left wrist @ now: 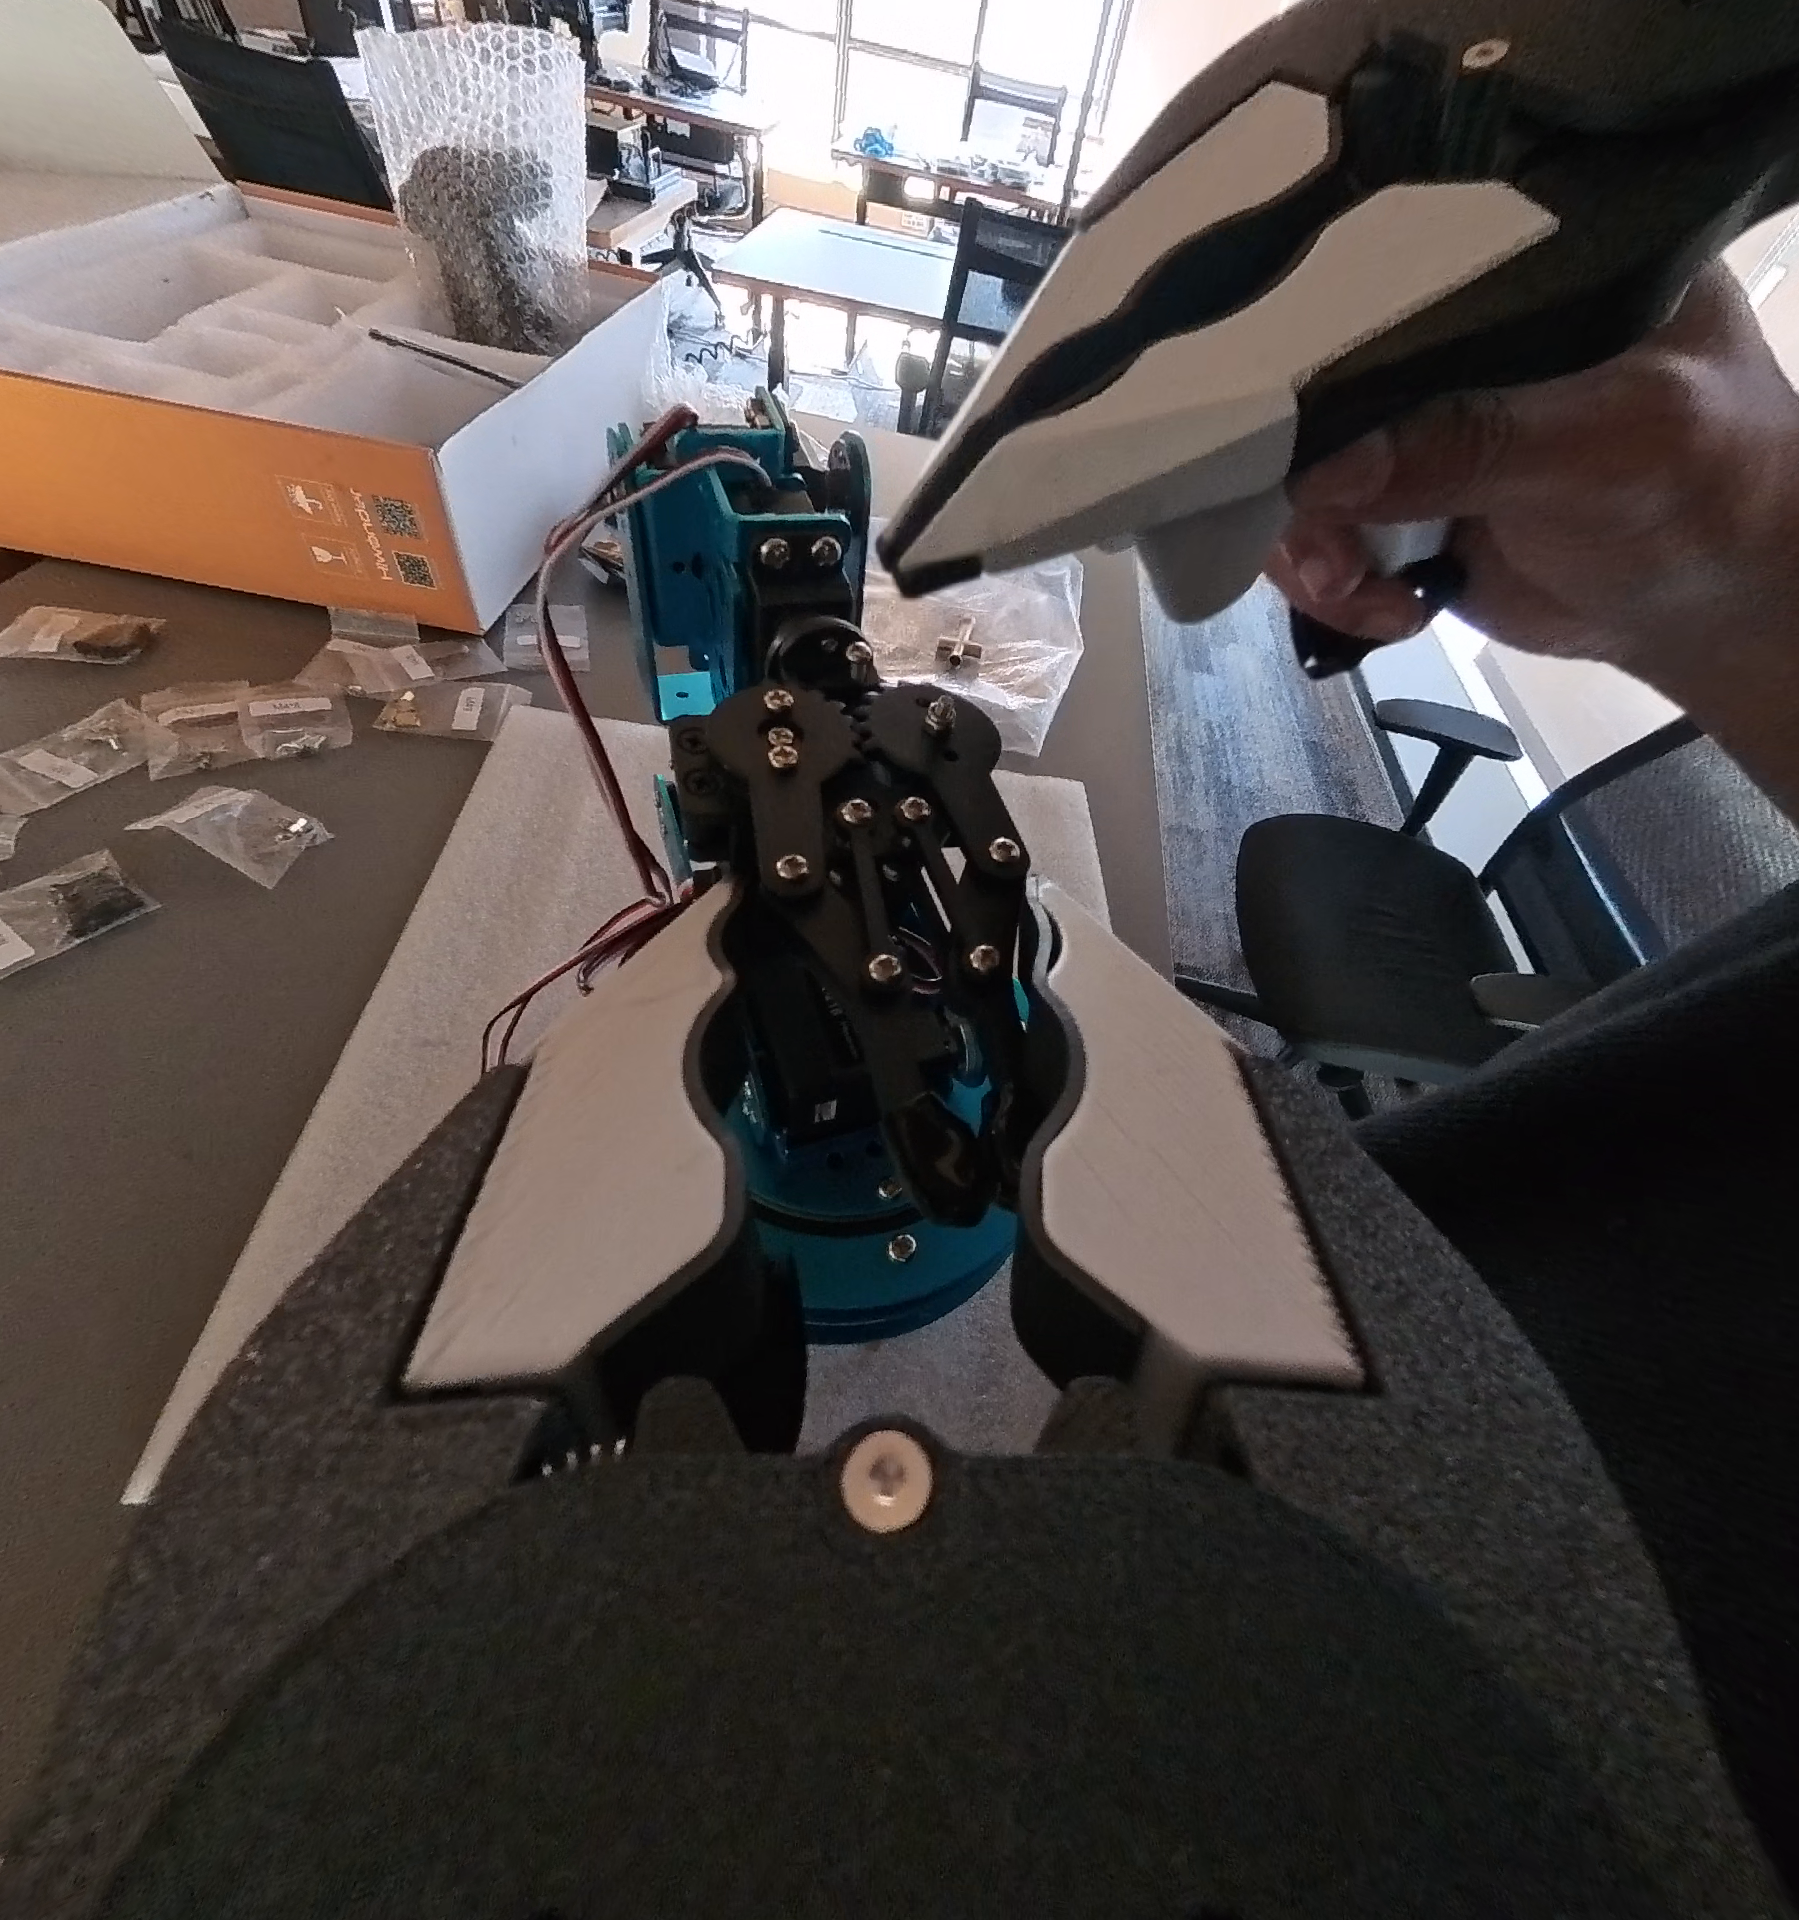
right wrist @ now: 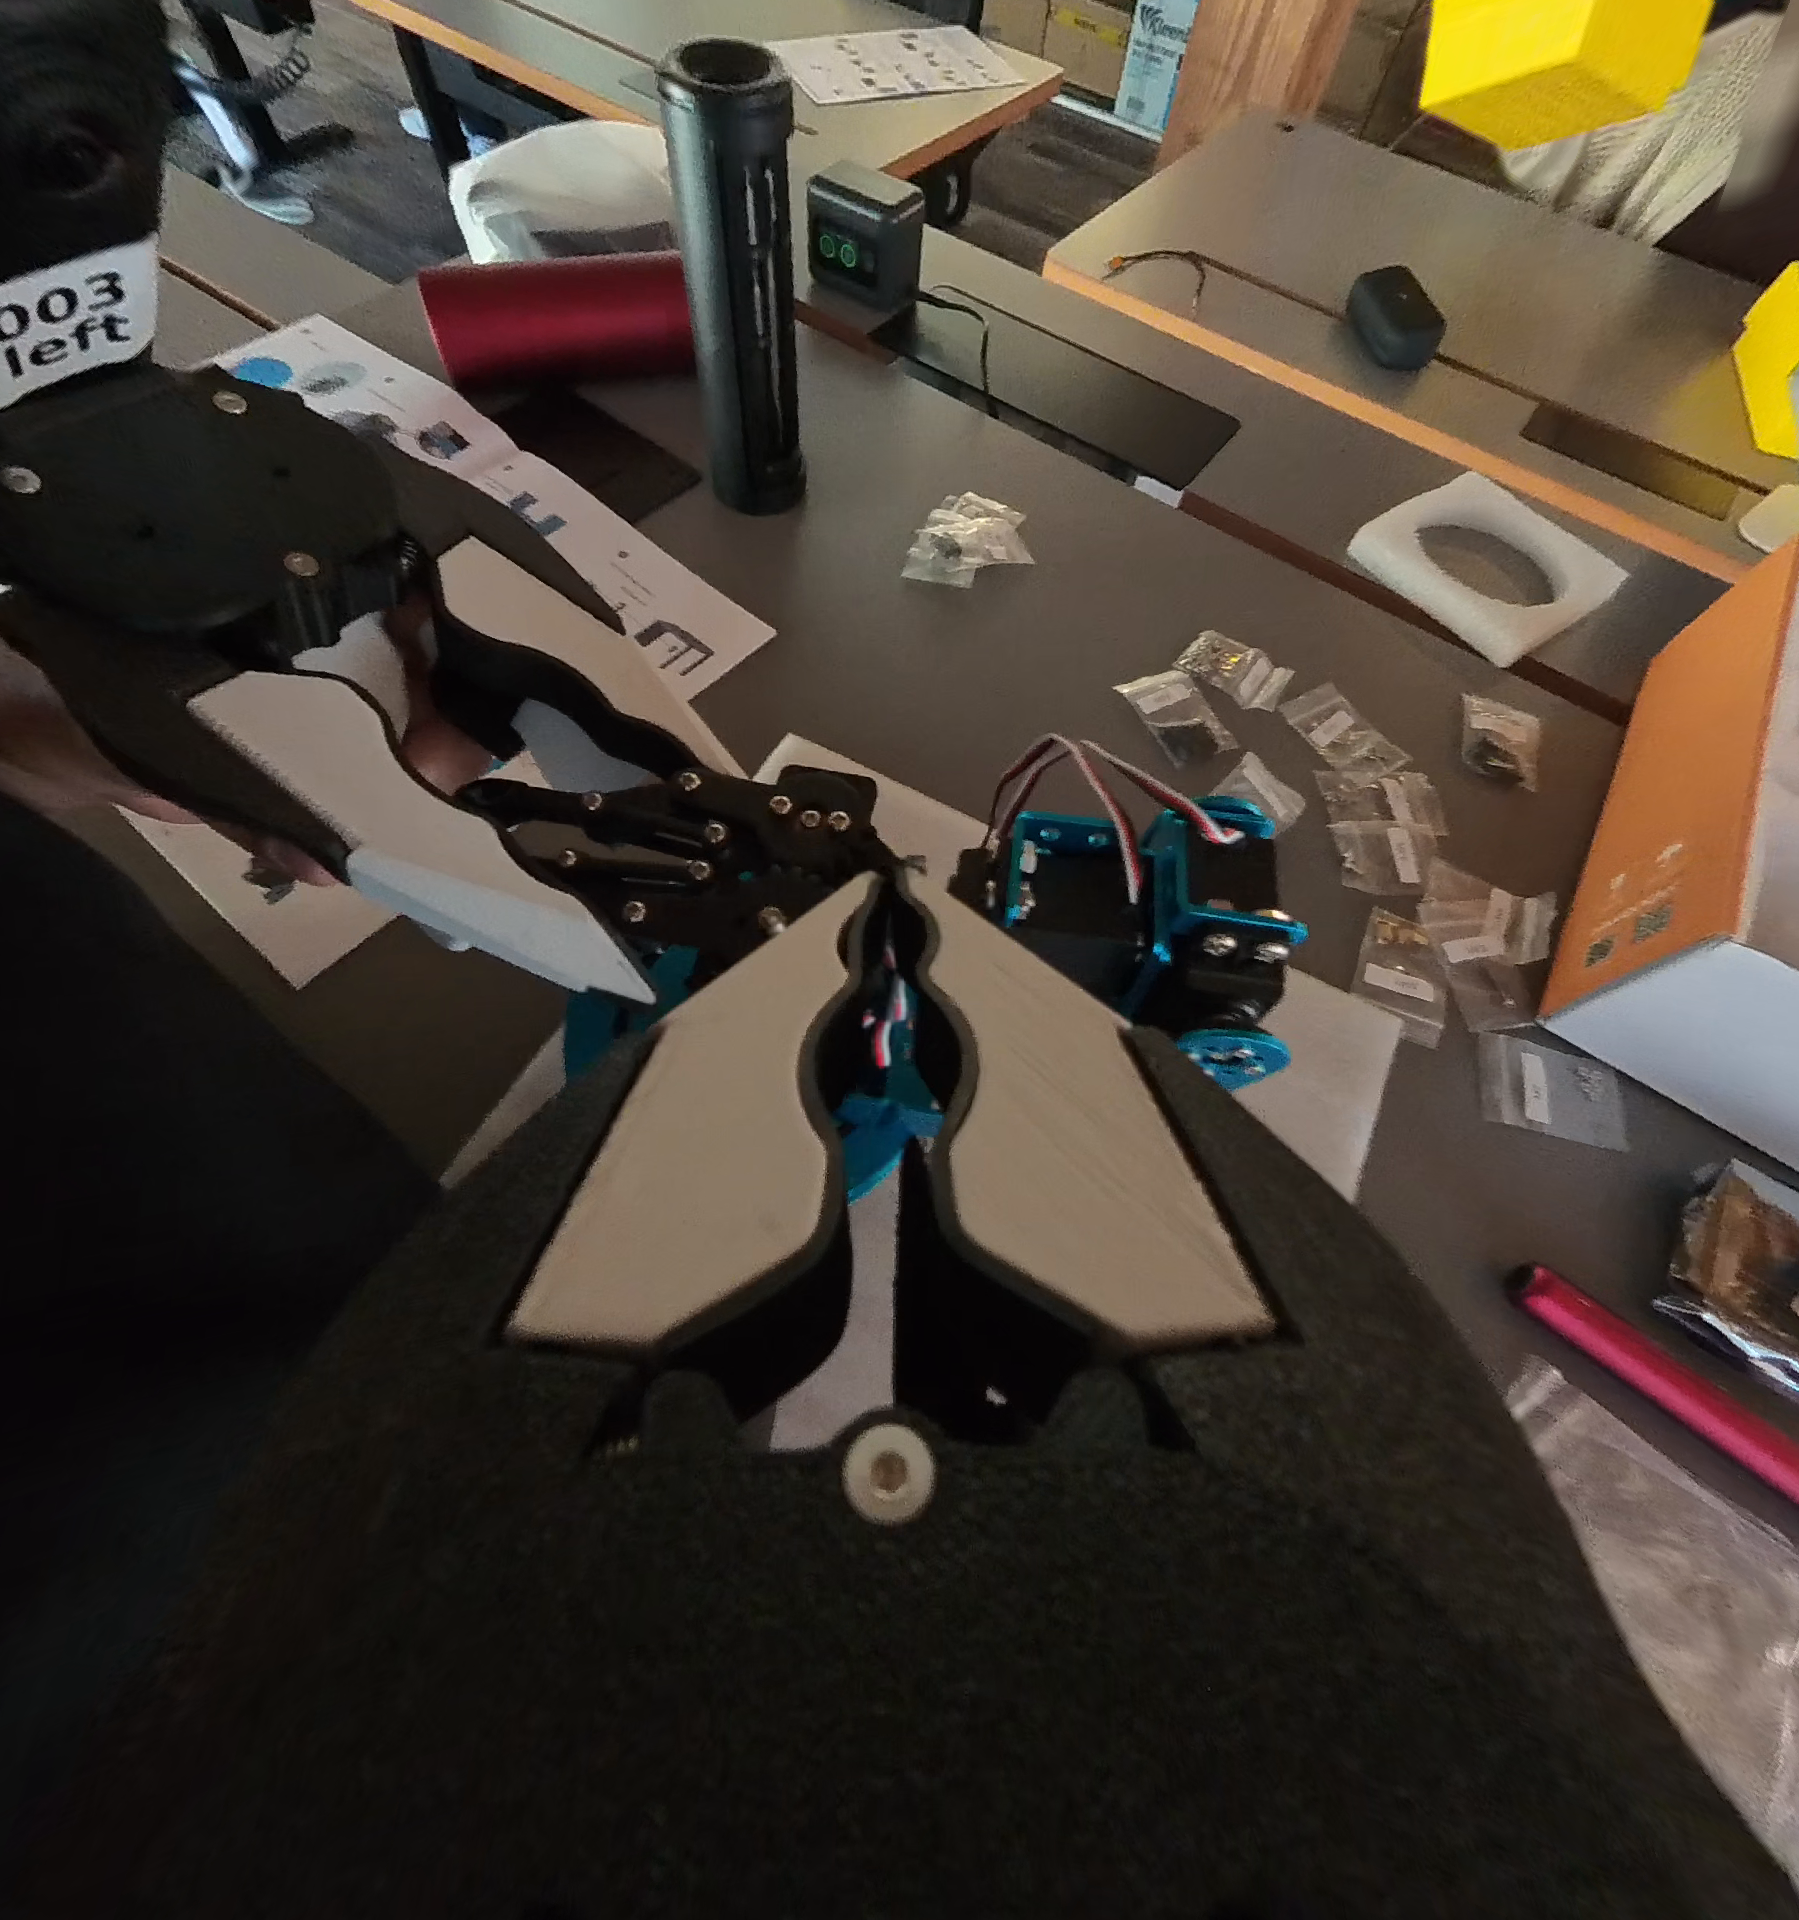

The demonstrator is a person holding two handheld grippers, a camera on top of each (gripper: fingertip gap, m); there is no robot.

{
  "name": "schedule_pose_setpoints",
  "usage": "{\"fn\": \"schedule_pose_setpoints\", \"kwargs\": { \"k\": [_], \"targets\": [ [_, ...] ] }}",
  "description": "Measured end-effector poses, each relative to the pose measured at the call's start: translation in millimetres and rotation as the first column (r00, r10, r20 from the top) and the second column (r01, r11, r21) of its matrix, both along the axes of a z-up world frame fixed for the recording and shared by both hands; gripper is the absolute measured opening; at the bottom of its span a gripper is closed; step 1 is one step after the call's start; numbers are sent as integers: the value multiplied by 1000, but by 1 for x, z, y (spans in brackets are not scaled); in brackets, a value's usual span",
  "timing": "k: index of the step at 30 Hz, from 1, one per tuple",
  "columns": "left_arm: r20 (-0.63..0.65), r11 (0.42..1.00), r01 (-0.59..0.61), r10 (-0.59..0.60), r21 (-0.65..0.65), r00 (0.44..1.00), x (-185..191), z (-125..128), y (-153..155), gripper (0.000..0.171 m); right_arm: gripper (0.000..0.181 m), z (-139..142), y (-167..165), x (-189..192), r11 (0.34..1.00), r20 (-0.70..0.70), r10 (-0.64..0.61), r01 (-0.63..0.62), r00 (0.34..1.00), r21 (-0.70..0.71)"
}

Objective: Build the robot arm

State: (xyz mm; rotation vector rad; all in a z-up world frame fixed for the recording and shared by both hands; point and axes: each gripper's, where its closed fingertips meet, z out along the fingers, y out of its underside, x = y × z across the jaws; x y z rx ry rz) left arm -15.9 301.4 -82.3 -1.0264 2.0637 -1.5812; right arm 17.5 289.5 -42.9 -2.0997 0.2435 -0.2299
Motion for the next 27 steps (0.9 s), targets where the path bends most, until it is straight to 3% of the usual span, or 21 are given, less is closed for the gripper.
{"fn": "schedule_pose_setpoints", "kwargs": {
  "k": [5, 12, 15, 17, 20, 24, 27],
  "targets": [
    [-3, 1000, -5, 5, 8, 1000, -1, -1, 0, 51, 0, -16, 10, -3, 999, 12, 22, -22, 1000, -40],
    [-9, 1000, -15, 15, 6, 1000, 1, -1, 0, 52, 0, -14, 9, -1, 999, -54, 32, -31, 998, 3],
    [-37, 1000, 2, -3, -23, 999, -1, -2, -2, 54, 0, 0, 7, -9, 991, 43, 106, -109, 993, 76],
    [-116, 991, 54, -68, -119, 991, -8, -4, -8, 60, 15, 7, 3, -13, 980, 183, 163, -181, 970, 87],
    [-187, 933, 80, -154, -350, 970, -12, 8, -11, 64, 53, -15, -10, -11, 977, 274, 211, -194, 938, -89],
    [-210, 849, 74, -213, -523, 954, -9, 22, -9, 69, 48, -18, -11, -11, 948, 525, 315, -240, 791, -208],
    [-220, 828, 74, -232, -556, 948, -9, 24, -10, 68, 39, -14, -2, -14, 929, 647, 370, -274, 667, -249]
  ]
}}
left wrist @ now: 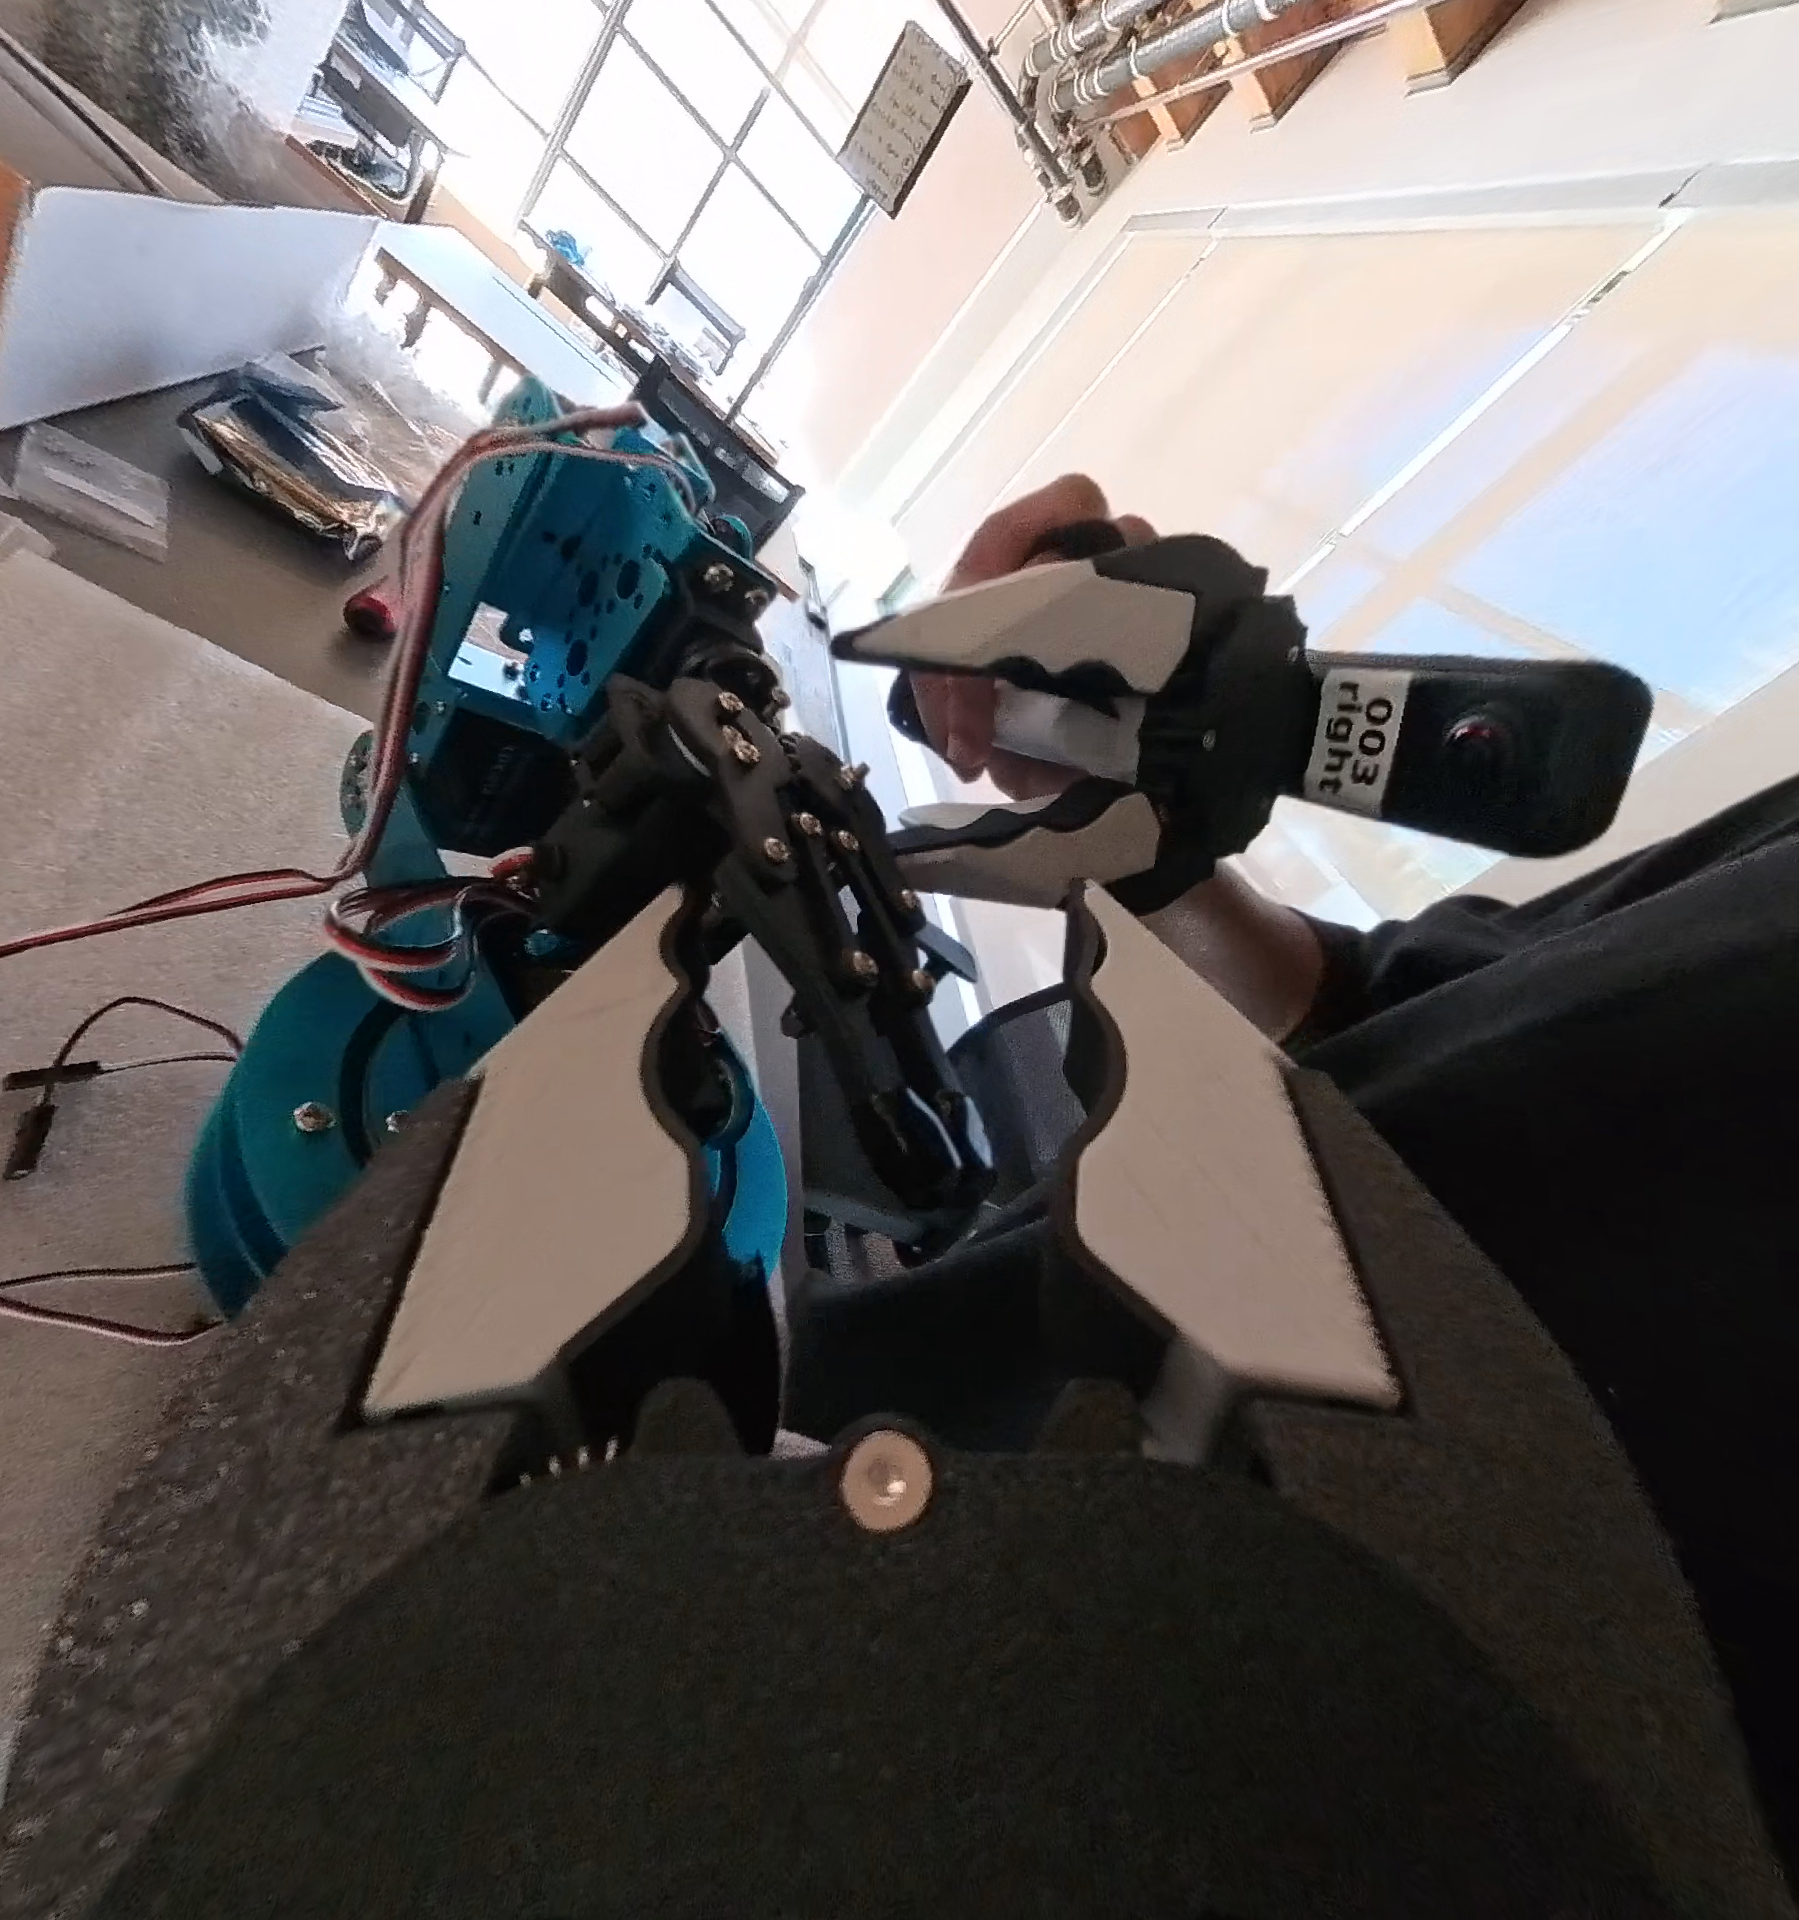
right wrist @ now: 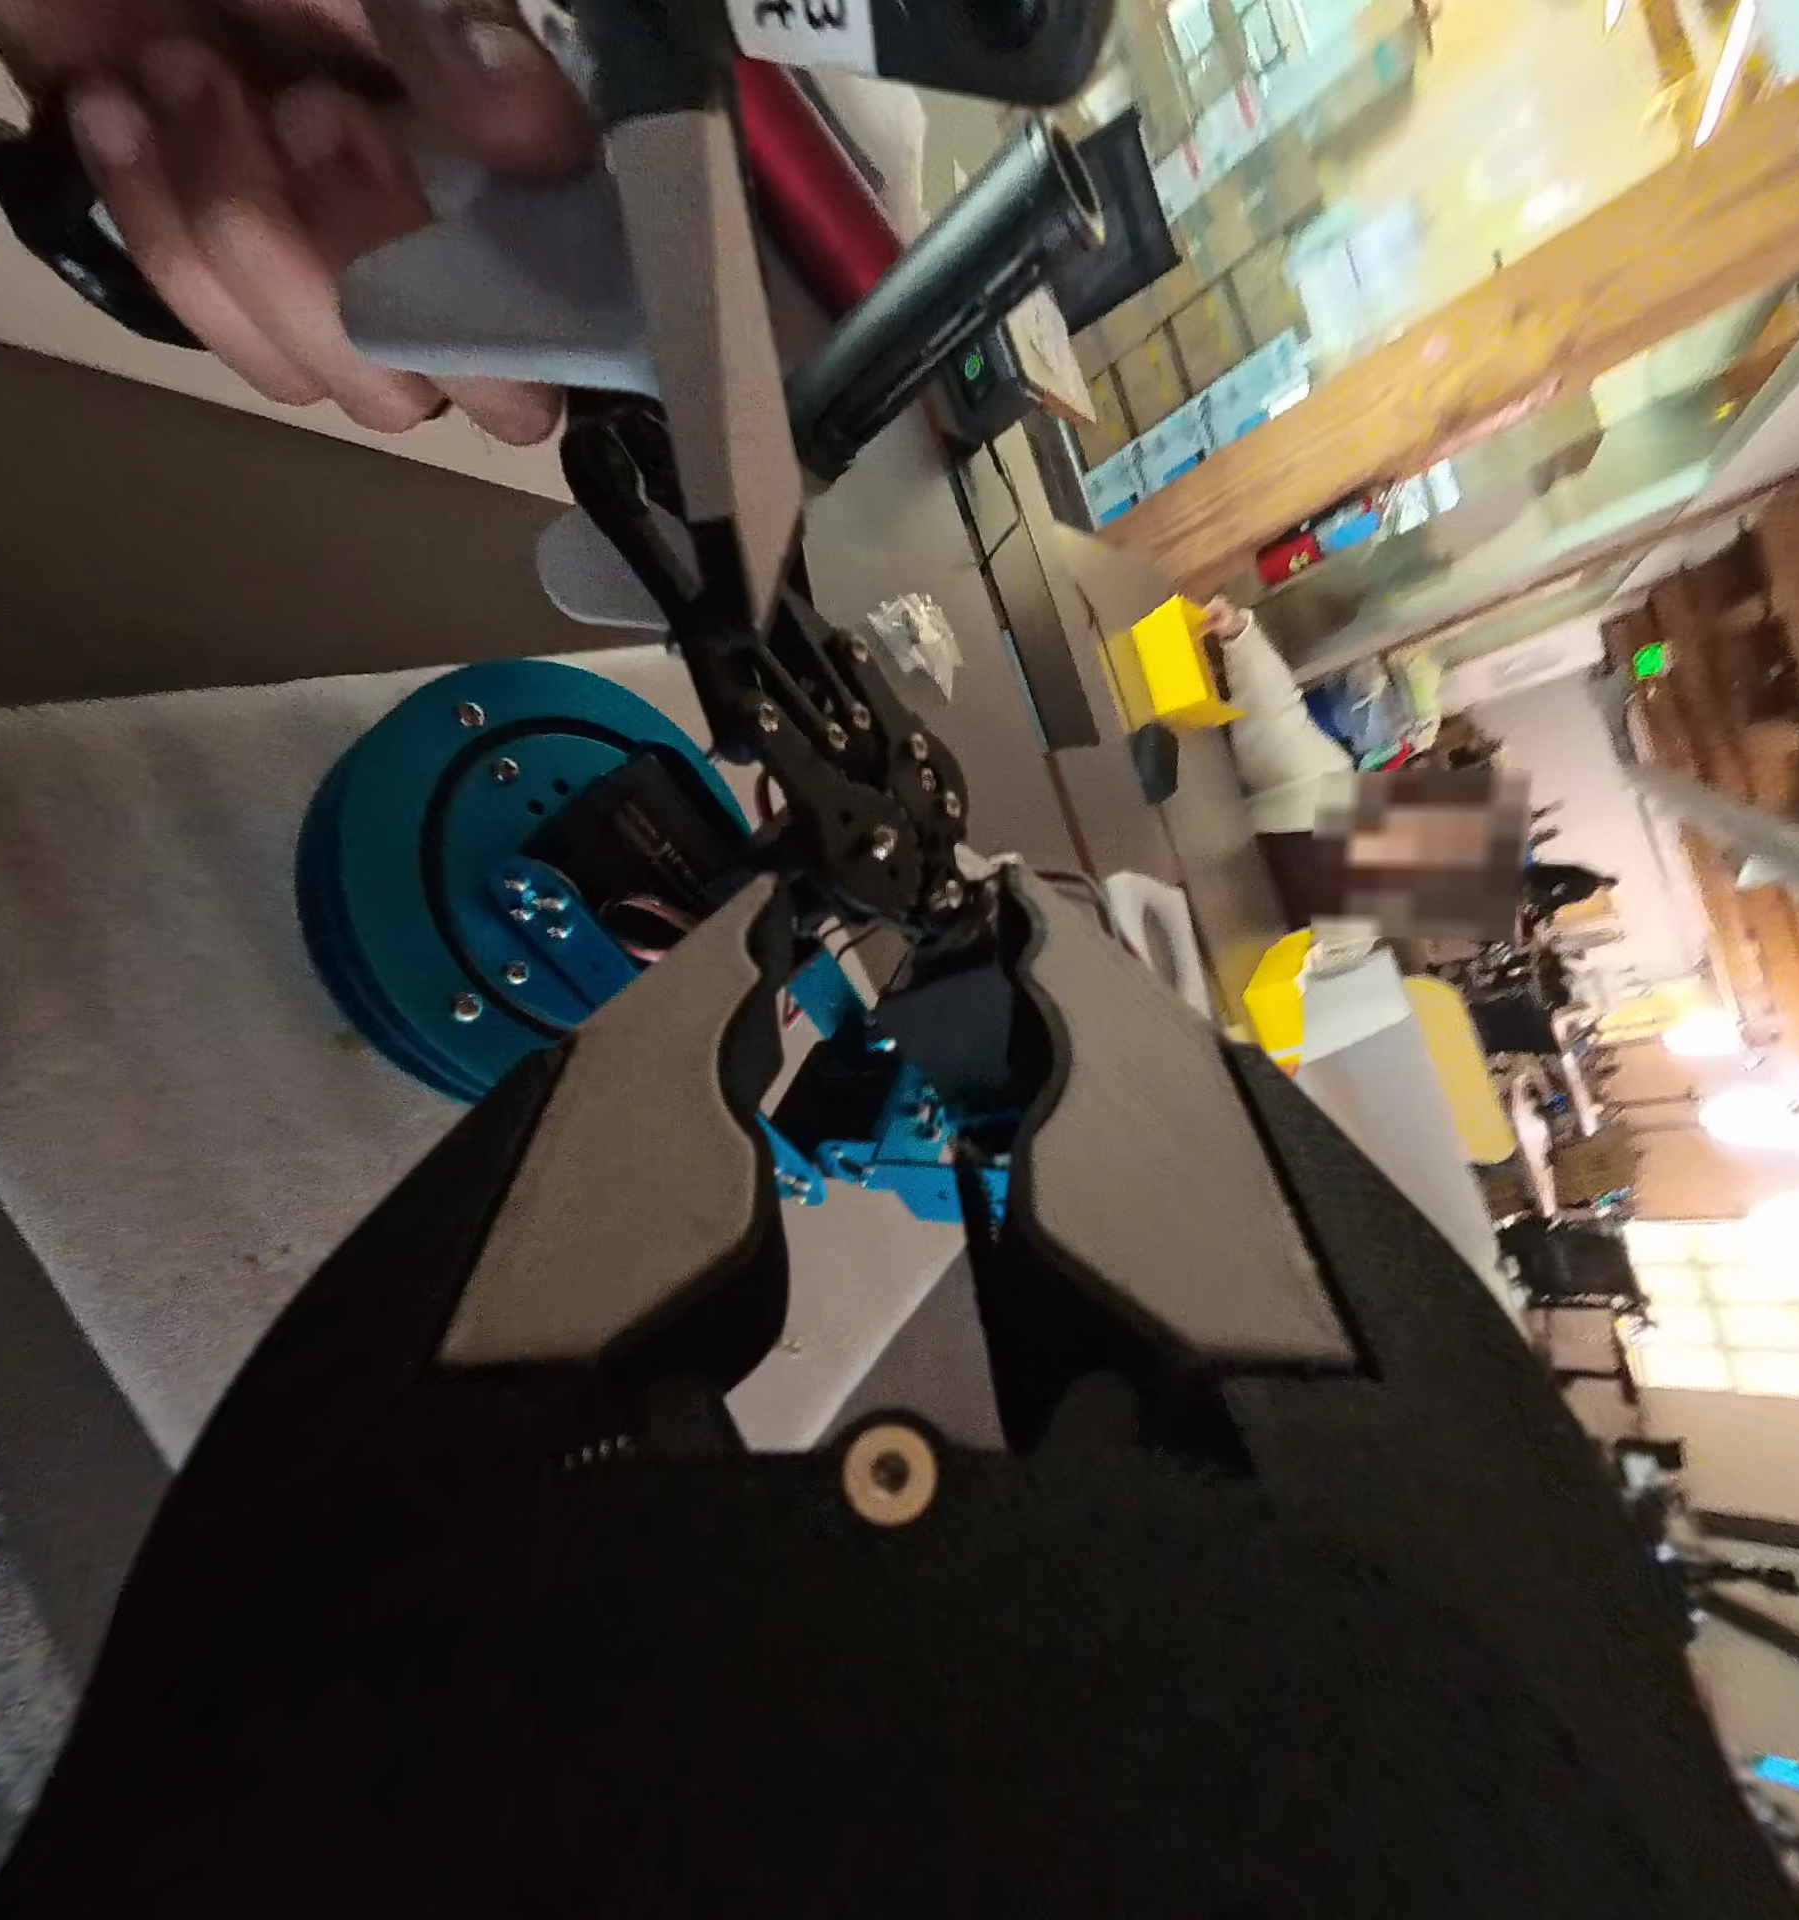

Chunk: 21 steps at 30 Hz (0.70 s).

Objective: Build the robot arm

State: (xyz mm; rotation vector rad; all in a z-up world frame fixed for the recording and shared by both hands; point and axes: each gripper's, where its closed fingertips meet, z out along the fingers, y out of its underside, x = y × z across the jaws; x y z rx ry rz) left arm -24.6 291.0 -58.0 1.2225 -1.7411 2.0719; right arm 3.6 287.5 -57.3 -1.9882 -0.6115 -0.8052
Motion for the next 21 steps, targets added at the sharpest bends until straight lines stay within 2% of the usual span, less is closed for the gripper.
{"fn": "schedule_pose_setpoints", "kwargs": {
  "k": [3, 5, 8, 11, 15, 17, 21],
  "targets": [
    [-17, 1000, -22, 22, -10, 1000, 3, 0, 3, 68, 33, -3, 4, 1, 999, 48, 30, -30, 998, -12],
    [-27, 999, -35, 34, -22, 999, 4, 1, 5, 67, 41, -13, 0, 5, 998, 58, 14, -11, 998, -58],
    [-34, 998, -46, 45, -31, 998, 5, 2, 4, 67, 48, -15, -1, 6, 999, 108, 7, -2, 994, -50],
    [-34, 998, -49, 48, -36, 998, 4, 2, 0, 66, 44, -16, 6, 9, 998, 205, 10, 1, 979, -55],
    [-40, 996, -81, 79, -45, 996, 4, 1, 3, 66, 37, -14, 7, 9, 998, 243, 26, -11, 970, -60],
    [-17, 995, -100, 100, -9, 995, -1, -3, 9, 67, 34, -13, 7, 9, 998, 263, 30, -15, 964, -58],
    [134, 953, -253, 232, 169, 964, -22, -16, 42, 73, 33, -14, 8, 8, 998, 284, 40, -23, 958, -63]
  ]
}}
